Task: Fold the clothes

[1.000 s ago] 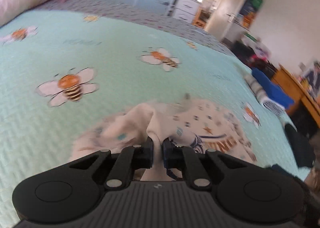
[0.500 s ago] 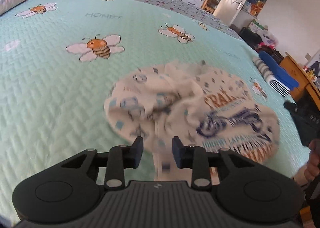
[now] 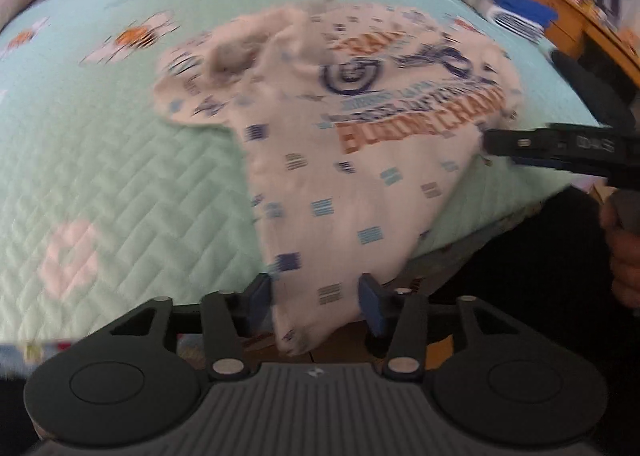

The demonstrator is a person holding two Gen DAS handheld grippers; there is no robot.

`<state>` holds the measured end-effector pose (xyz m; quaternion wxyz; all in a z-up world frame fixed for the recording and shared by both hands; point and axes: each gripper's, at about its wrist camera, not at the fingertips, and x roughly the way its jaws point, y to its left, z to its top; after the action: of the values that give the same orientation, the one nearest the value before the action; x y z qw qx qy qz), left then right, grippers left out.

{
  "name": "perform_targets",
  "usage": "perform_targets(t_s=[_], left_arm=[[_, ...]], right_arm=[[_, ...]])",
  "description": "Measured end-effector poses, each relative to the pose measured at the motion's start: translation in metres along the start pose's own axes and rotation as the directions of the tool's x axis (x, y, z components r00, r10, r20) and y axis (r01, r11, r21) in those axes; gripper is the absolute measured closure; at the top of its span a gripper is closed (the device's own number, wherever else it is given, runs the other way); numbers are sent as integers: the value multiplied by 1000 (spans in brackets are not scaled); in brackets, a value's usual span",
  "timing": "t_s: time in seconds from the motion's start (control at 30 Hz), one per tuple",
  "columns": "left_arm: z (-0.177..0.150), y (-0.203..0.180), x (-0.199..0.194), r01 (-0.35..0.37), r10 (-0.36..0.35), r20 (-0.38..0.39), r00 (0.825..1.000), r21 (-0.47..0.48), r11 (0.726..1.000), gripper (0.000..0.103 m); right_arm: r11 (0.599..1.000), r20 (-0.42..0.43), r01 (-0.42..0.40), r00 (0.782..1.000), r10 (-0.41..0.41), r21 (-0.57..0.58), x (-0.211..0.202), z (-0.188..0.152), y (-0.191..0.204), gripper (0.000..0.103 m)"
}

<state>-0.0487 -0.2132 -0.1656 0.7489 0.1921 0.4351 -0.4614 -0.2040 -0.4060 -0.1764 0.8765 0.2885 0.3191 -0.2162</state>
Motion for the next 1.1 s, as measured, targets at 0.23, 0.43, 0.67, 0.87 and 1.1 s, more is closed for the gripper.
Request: perform_targets(t_s=[0.23,0.43,0.67,0.87,1.1], left_arm=[[79,-3,-5,226,-202,186,962,-114,967,95],[210,-33,-62,205,-180,427,886,-11,979,84],[196,-17,-3,92,-57,258,965,-125,988,48],[89,28,35,108,-92,62,994,-341,934,48],[100,16,50,117,-110,41,993,-273,955,48]], right_arm=[[991,79,7,997,-17,132,-15,0,-18,38],[979,162,-12,987,-22,205,-22,5,-36,38],[977,185,-39,983,-1,211,-21,7,-41,38],[966,188,-42,982,-7,256,-16,8,-53,37],[929,122,-56,993,12,366,19,28,-73,36]])
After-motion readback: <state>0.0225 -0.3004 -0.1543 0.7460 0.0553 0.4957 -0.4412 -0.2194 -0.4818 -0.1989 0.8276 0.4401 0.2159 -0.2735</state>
